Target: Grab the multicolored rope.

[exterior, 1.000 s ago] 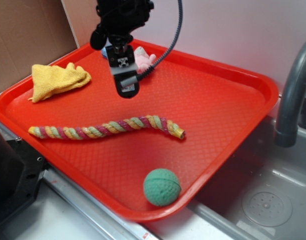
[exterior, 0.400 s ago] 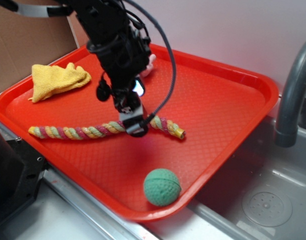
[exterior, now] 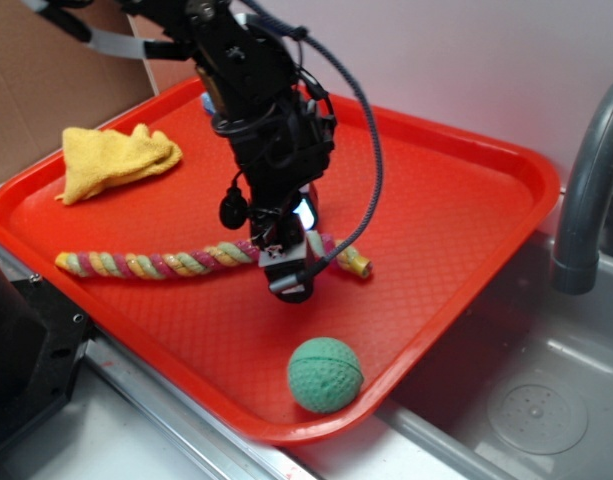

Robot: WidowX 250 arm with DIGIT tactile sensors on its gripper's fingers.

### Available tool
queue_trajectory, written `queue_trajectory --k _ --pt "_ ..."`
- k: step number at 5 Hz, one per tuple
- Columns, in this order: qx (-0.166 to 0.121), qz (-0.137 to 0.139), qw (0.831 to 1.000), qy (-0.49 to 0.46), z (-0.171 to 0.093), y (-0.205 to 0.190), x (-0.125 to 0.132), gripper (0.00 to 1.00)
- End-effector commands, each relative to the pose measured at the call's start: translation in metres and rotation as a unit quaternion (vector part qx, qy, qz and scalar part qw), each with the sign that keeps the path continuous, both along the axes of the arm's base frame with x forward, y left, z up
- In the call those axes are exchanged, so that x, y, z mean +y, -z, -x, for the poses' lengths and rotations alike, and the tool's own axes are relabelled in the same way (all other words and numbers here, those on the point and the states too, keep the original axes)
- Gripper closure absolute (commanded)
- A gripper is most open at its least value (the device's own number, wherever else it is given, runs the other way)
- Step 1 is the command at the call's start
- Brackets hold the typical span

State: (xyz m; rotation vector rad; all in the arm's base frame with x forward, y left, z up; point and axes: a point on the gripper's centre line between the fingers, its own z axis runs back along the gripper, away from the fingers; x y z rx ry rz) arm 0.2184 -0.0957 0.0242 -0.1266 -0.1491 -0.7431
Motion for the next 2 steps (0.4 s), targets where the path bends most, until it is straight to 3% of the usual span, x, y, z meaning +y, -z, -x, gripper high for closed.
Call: queue_trajectory --k 1,2 --pt "0.021 -0.046 0.999 0.011 -0.010 0.000 -0.012 1.00" --pt "0.002 -0.061 0.998 -0.026 -0.008 -0.017 -0.006 1.00"
